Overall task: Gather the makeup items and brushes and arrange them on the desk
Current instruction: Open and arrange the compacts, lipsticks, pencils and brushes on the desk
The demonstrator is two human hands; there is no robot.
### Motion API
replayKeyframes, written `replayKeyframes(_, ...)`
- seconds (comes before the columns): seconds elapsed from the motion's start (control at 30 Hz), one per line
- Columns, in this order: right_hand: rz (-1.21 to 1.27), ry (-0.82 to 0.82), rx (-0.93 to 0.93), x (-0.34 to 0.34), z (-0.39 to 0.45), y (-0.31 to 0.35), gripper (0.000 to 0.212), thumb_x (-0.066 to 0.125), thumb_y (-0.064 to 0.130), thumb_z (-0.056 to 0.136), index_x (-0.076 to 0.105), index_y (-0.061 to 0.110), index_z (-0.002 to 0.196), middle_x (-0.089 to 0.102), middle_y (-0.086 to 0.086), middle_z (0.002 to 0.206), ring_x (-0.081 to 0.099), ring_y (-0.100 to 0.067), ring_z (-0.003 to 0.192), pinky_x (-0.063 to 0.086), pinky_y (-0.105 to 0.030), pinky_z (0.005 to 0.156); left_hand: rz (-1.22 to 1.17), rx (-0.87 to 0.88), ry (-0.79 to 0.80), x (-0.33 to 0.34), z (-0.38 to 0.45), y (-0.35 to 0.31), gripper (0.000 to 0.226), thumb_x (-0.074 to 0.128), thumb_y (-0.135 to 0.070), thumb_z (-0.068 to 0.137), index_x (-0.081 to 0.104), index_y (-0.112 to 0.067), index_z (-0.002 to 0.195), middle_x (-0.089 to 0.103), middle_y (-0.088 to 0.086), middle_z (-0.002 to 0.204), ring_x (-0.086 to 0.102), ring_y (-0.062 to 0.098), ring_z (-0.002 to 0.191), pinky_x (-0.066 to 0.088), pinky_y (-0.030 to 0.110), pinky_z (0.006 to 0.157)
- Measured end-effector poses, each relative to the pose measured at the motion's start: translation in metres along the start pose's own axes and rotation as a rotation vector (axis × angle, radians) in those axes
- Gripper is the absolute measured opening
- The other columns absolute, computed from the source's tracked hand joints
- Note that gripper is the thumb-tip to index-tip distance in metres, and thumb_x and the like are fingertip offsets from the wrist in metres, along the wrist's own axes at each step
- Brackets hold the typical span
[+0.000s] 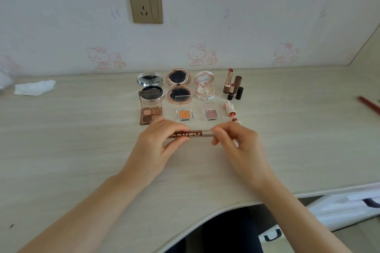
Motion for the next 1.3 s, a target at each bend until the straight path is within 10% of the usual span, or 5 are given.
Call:
replayKeyframes(0.27, 0.039, 0.043, -0.067, 0.000, 0.000, 0.008, 0.023, 0.067, 0.020, 0.085, 0.062, 0.035, 0.102, 0.064, 0.018, 0.105, 0.055, -0.012, 0.104, 0.043, -0.017, 0.080, -0.011, -0.015, -0.008, -0.001, 0.000, 0.003, 0.018, 0.068, -0.025, 0.084, 0.070, -0.013, 0.097, 0.064, -0.011, 0.088, 0.056, 0.010, 0.085, 0.047, 0.027, 0.075)
replayKeyframes(0.47, 0.028, -0.011, 0.009, 0.000, 0.001, 0.002, 0.016, 0.054, 0.034, 0.092, 0.068, 0.032, 0.085, 0.068, 0.018, 0.075, 0.056, -0.017, 0.081, 0.042, -0.029, 0.070, 0.009, -0.006, 0.004, 0.001, 0.000, 0.004, 0.016, 0.069, -0.021, 0.083, 0.071, -0.014, 0.098, 0.064, -0.011, 0.089, 0.056, 0.007, 0.087, 0.047, 0.023, 0.077)
replayKeyframes(0.93, 0.032, -0.005, -0.008, 0.002, 0.000, 0.000, 0.015, 0.055, 0.028, 0.093, 0.066, 0.034, 0.085, 0.067, 0.013, 0.075, 0.054, -0.018, 0.076, 0.041, -0.027, 0.067, 0.022, -0.002, 0.016, 0.001, 0.000, 0.002, 0.016, 0.068, -0.022, 0.083, 0.071, -0.014, 0.097, 0.064, -0.011, 0.088, 0.056, 0.010, 0.086, 0.048, 0.026, 0.076)
replayKeyframes(1.17, 0.027, 0.033, -0.079, 0.002, -0.001, 0.009, 0.030, 0.069, 0.016, 0.084, 0.059, 0.038, 0.102, 0.062, 0.013, 0.106, 0.057, -0.013, 0.099, 0.047, -0.022, 0.079, 0.020, -0.028, 0.003, 0.000, 0.000, 0.005, 0.018, 0.069, -0.023, 0.082, 0.071, -0.015, 0.097, 0.064, -0.011, 0.088, 0.058, 0.011, 0.086, 0.049, 0.028, 0.075)
replayKeyframes(1.3, 0.119, -0.015, 0.072, 0.001, 0.001, -0.003, 0.008, 0.057, 0.031, 0.091, 0.065, 0.031, 0.092, 0.067, 0.013, 0.080, 0.058, 0.001, 0.074, 0.039, -0.012, 0.065, 0.016, -0.023, 0.004, 0.000, 0.000, 0.005, 0.017, 0.069, -0.024, 0.082, 0.071, -0.016, 0.098, 0.063, -0.013, 0.088, 0.057, 0.008, 0.086, 0.048, 0.026, 0.076)
Point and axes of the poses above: each hand's wrist, its own z-axis towards the middle knuckle, its own x-axis out of the palm, y = z × x, the point moved 7 cm from there along z, towards the middle knuckle
